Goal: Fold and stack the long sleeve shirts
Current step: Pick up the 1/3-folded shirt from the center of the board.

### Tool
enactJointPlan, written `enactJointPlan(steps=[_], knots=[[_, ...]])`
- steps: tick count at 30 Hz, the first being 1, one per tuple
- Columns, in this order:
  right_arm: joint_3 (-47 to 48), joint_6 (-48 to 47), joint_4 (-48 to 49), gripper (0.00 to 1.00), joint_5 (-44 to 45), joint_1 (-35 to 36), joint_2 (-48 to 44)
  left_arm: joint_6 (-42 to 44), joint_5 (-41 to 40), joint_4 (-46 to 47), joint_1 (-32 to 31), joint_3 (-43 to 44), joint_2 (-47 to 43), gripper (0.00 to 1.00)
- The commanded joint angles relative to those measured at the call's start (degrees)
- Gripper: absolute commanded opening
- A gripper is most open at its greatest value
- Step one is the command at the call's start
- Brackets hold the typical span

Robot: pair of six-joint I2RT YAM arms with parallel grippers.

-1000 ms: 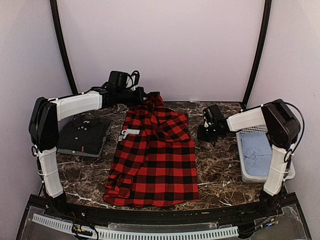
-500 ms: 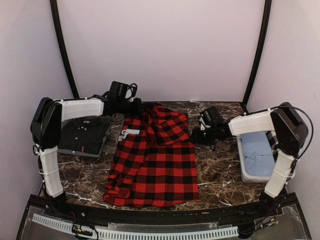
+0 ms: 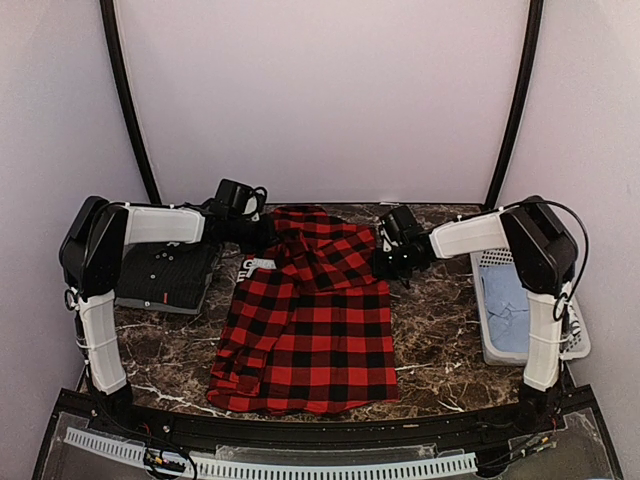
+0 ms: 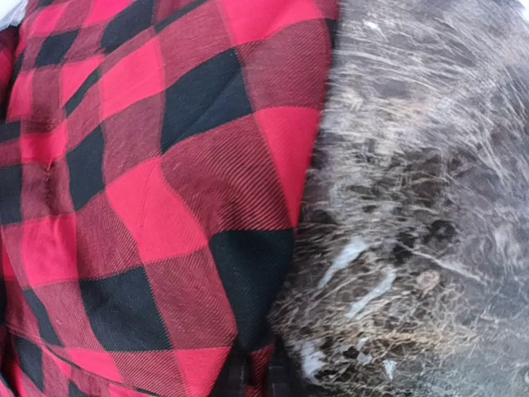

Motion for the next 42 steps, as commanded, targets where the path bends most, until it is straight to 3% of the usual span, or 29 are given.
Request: enactJointPlan(steps=[1,13,19,21,35,42], knots=[[3.49,-0.58,-1.61,0.0,1.67,-1.67,1.84,0.49,2.42,4.4,-0.11,0.44,-1.62,0.0],[11.36,-4.06,-5.96,0.02,1.61,-6.98,5.79,-0.7,7.22,7.71,-0.11,11.9,7.67,0.0],[6.84,-4.11,-6.46,0.45,1.46,-6.98,-1.57,-1.8,8.71,7.74,-0.2,15.06,8.28,0.0],[3.61,-3.62,-7.11,0.51,1.0,-6.86,-5.07,-1.89,9.14,7.6,-0.24,16.13,8.28,0.0],[-22.25,8.62,-16.42,0.48,6.13,3.62,-33.14,-3.44,11.05,8.42,-1.09,18.87,7.46,0.0],[-30.77,17.87,-21.19,0.47,6.38,10.67,-41.39,-3.8,11.42,8.83,-1.63,19.04,6.86,0.0]])
